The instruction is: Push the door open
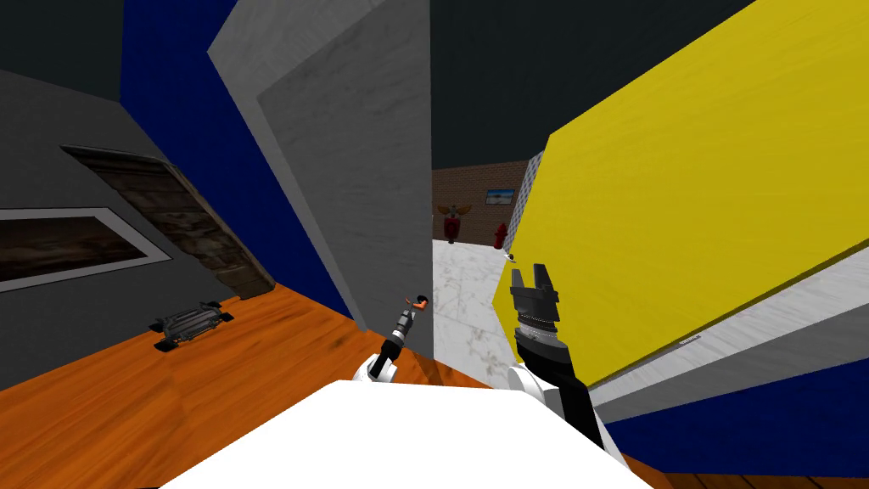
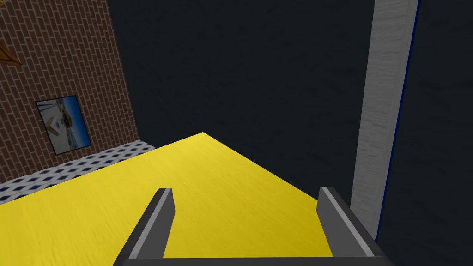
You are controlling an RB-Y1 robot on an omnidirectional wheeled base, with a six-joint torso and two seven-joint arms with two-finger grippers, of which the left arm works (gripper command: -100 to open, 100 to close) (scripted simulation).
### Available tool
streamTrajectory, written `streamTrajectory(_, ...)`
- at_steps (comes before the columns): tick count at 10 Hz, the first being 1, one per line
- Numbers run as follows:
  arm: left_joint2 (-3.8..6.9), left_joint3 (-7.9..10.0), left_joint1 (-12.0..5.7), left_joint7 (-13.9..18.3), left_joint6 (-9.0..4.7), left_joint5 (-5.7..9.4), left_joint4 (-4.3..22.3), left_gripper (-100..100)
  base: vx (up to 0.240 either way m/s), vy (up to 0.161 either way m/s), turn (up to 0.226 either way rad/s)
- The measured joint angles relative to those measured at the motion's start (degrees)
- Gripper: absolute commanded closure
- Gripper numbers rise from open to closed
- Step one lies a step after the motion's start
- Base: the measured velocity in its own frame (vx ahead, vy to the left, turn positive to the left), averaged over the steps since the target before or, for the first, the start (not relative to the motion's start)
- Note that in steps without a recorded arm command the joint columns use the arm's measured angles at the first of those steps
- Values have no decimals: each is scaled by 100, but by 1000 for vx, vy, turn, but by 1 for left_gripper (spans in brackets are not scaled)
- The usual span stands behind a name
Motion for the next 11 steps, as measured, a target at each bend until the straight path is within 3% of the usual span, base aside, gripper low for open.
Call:
streamTrajectory(2,-31,25,-6,-24,-14,10,33,-100,120,-26,-13)
streamTrajectory(3,-33,26,-8,-26,-16,11,34,100,-9,2,4)
streamTrajectory(8,-28,30,-27,-27,-4,12,26,100,-7,3,-5)
streamTrajectory(11,-21,75,10,-48,17,35,90,100,146,-72,31)
